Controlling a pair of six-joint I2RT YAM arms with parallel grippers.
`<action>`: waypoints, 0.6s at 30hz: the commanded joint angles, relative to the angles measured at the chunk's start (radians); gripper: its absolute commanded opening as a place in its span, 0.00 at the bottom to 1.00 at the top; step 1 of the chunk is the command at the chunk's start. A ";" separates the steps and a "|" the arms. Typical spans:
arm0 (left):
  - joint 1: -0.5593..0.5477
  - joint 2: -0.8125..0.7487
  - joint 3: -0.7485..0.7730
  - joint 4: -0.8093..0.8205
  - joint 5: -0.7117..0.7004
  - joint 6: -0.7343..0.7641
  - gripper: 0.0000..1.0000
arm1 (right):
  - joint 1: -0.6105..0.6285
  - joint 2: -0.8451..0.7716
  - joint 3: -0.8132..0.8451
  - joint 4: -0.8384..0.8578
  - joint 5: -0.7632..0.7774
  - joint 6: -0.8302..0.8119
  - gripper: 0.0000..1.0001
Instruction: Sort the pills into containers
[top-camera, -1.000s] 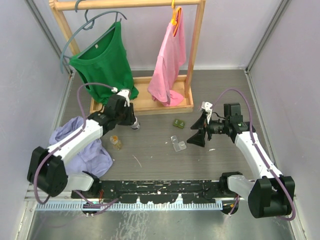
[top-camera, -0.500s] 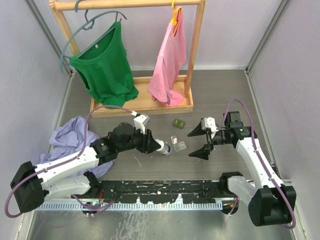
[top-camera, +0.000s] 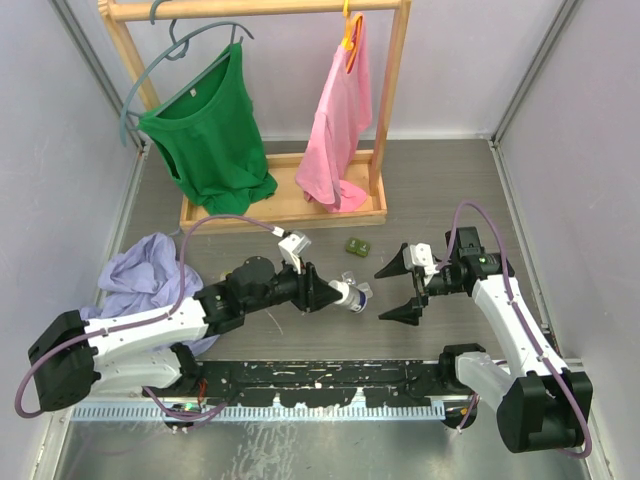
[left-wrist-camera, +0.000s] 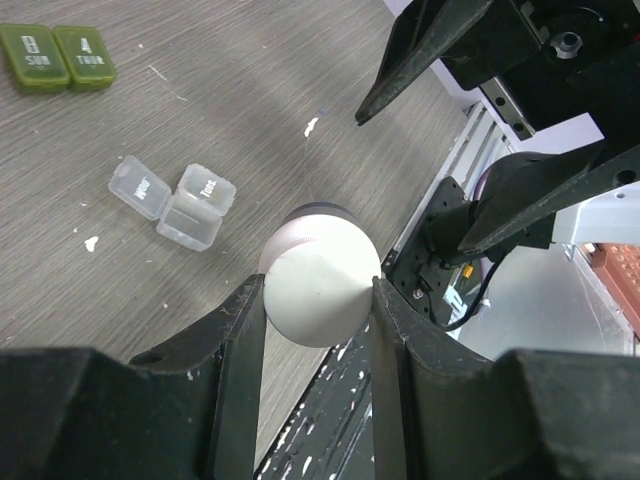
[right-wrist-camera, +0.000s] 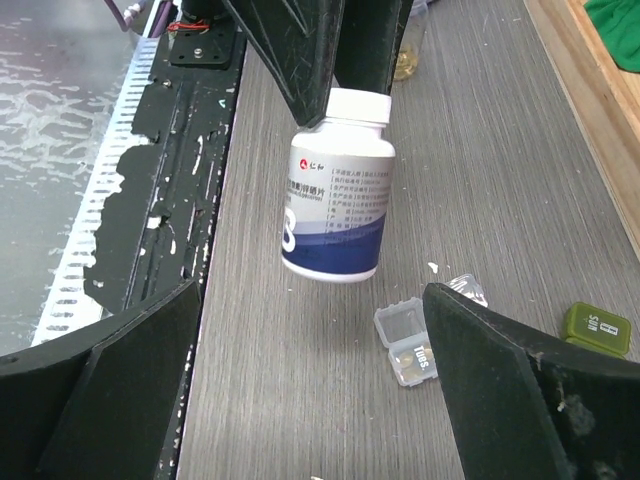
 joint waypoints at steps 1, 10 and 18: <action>-0.032 0.006 0.001 0.128 -0.045 -0.013 0.00 | 0.006 -0.014 0.034 -0.044 -0.036 -0.062 1.00; -0.092 -0.024 -0.047 0.219 -0.144 -0.023 0.00 | 0.036 0.008 0.055 -0.067 0.004 -0.065 1.00; -0.110 0.009 -0.018 0.220 -0.186 -0.030 0.00 | 0.042 -0.007 0.063 0.002 0.071 0.033 0.99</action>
